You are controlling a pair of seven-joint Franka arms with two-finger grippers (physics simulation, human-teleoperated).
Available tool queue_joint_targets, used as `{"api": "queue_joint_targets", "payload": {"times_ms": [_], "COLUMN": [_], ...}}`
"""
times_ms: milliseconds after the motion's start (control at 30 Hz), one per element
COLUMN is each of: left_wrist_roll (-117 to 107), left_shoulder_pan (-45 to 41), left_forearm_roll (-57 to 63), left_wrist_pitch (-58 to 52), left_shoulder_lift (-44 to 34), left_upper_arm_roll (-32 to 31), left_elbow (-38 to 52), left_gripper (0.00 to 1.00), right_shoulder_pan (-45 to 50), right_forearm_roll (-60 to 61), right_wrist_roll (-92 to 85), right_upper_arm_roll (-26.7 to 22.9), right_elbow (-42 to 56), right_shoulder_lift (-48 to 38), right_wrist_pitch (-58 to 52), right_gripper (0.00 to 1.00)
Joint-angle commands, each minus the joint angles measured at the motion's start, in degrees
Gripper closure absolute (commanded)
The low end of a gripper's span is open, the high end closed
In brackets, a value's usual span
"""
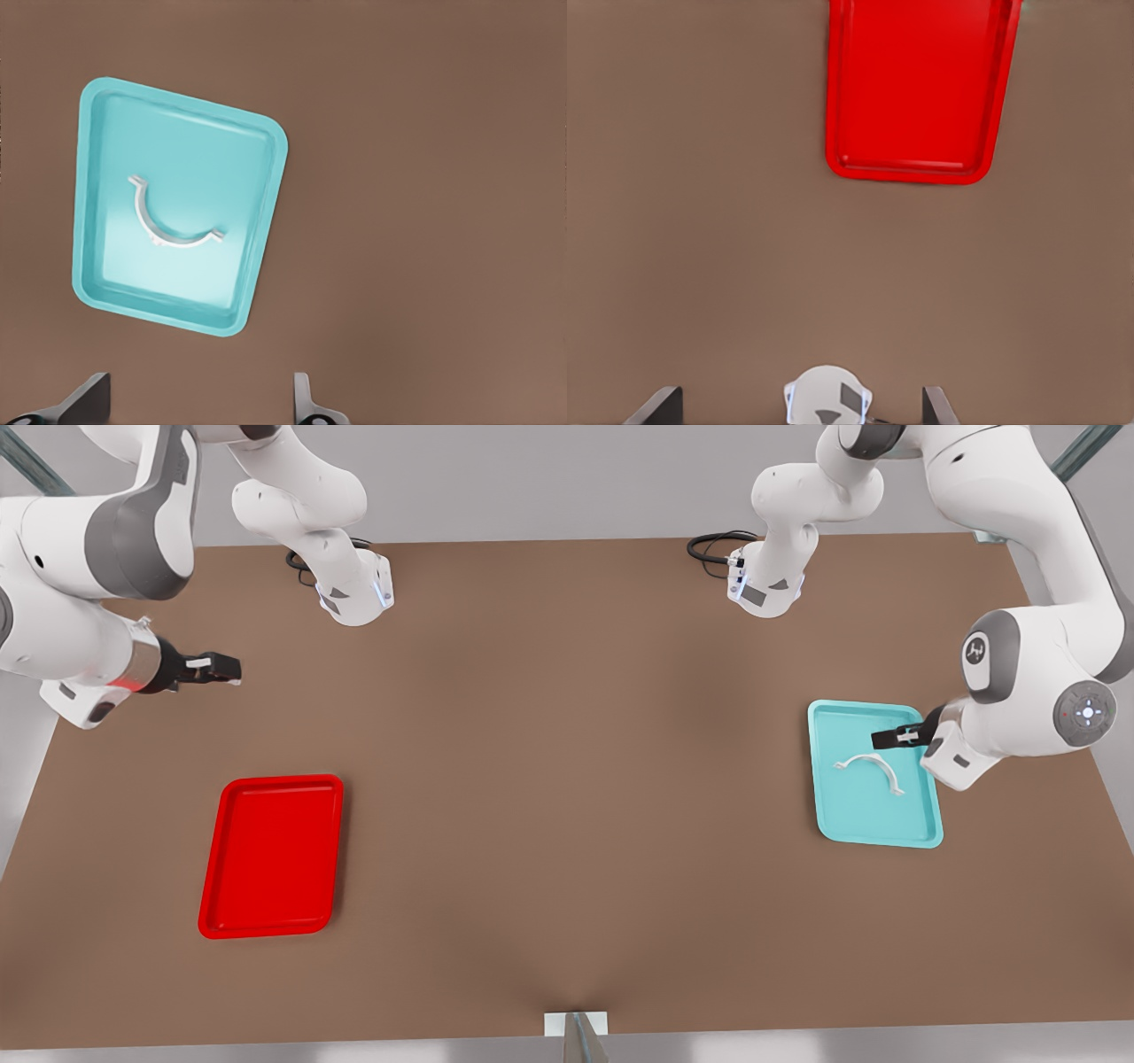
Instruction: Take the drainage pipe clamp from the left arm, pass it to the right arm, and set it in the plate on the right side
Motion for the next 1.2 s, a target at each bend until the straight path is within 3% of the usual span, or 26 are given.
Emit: {"api": "queue_joint_targets", "payload": {"times_ms": [0, 67, 133, 300, 467, 567, 833, 867, 900, 1167], "left_wrist_roll": [-3.8, -3.8, -4.0, 1.4, 5.3, 9.6, 15.7, 16.2, 16.9, 19.1], "left_shoulder_pan": [0.1, 0.2, 0.9, 6.6, 10.9, 12.1, 12.4, 12.4, 12.5, 13.1], "left_forearm_roll": [0.2, 0.2, -0.3, -0.5, -1.0, -4.2, -7.7, -7.7, -7.7, -7.7], "left_wrist_pitch": [5.2, 5.3, 10.3, 46.1, 50.5, 59.7, 62.2, 62.2, 61.9, 58.9], "left_shoulder_lift": [0.0, 1.1, 7.3, 11.9, 14.5, 15.1, 15.2, 15.4, 15.5, 15.3], "left_upper_arm_roll": [0.2, 0.6, 5.4, 5.8, 5.6, 5.5, 5.5, 5.5, 5.5, 5.8], "left_elbow": [0.0, -0.1, -0.1, -18.3, -21.5, -26.3, -32.1, -32.2, -32.2, -33.2], "left_gripper": [0.00, 0.00, 0.00, 0.00, 0.00, 0.00, 0.00, 0.07, 0.28, 0.30], "right_shoulder_pan": [0.3, 0.3, 0.3, 0.4, 0.3, 0.3, 0.3, 0.3, 0.3, 0.4], "right_forearm_roll": [-0.4, 0.4, 0.7, 2.3, 2.8, 3.2, 4.0, 4.0, 4.0, 4.1], "right_wrist_roll": [-1.3, -0.5, -0.5, -0.2, -0.1, -0.1, -0.1, -0.1, -0.1, -0.1], "right_upper_arm_roll": [-0.1, -0.1, 0.0, 0.0, 0.0, 0.0, 0.0, -0.1, -0.1, 0.0], "right_elbow": [0.0, 0.0, -0.1, -0.5, -0.5, -0.6, -1.0, -1.0, -1.0, -1.0], "right_shoulder_lift": [0.0, 0.2, 0.8, 1.0, 1.0, 1.1, 1.2, 1.2, 1.3, 1.4], "right_wrist_pitch": [5.7, 5.6, 4.6, 4.0, 3.9, 3.9, 3.5, 3.4, 3.4, 3.4], "right_gripper": [0.00, 0.00, 0.00, 0.00, 0.00, 0.00, 0.00, 0.00, 0.00, 0.00]}}
